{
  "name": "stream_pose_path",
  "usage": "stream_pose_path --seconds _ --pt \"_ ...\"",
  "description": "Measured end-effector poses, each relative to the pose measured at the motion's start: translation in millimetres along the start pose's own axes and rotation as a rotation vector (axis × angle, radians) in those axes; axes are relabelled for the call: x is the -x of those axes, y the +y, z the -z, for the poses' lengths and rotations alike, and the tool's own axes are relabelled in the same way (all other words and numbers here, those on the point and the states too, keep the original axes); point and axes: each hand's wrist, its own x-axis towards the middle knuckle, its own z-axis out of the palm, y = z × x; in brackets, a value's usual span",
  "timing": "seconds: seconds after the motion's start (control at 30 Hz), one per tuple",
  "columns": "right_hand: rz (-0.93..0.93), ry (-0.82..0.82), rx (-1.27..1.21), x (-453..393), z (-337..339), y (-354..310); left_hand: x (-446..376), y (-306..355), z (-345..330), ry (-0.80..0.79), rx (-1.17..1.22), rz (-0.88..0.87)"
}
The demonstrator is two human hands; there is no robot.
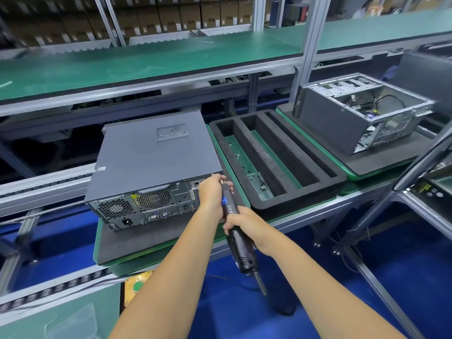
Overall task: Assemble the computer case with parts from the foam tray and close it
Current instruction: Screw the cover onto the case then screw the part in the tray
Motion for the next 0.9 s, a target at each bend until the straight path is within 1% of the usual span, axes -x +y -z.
stream_pose_path --seconds 0.1,0.2,0.27,0.33,0.43,0.5,0.6,0.67,0.73,0.77,0.83,0.9 --pt "-0.043 -0.005 -0.098 3 18 -3 1 1 -22 -0.008 -0.081 -0.063" --pt "-0.037 0.059 -0.083 0 36 -16 -7 9 -46 -0.003 -0.089 -0.094" --pt "-0.015 0.136 -0.020 -5 47 -22 -16 14 -58 0.018 -0.079 -0.094" --pt "0.050 0.194 0.043 -11 59 -24 -28 18 -72 0.054 -0.063 -0.088" --pt "0.110 0.242 0.285 -23 79 -22 -46 14 -96 0.101 -0.106 -0.081" --pt "0.101 0.261 0.354 -35 98 -21 -59 8 -113 0.084 -0.099 -0.065" --pt "0.070 0.258 0.229 -63 134 -23 -88 -1 -134 0.025 -0.083 -0.022" --pt "0.041 0.239 0.163 -84 158 -24 -113 -2 -147 0.009 -0.132 0.016" --pt "0.006 0.204 0.125 -108 181 -25 -143 -7 -157 0.040 -0.278 0.034" --pt "-0.017 0.181 0.119 -120 191 -24 -157 -11 -160 0.050 -0.407 -0.008" --pt "-0.066 0.142 0.113 -143 209 -21 -180 -22 -160 0.028 -0.711 -0.160" --pt "-0.093 0.118 0.118 -163 222 -18 -193 -31 -155 0.007 -0.946 -0.273"
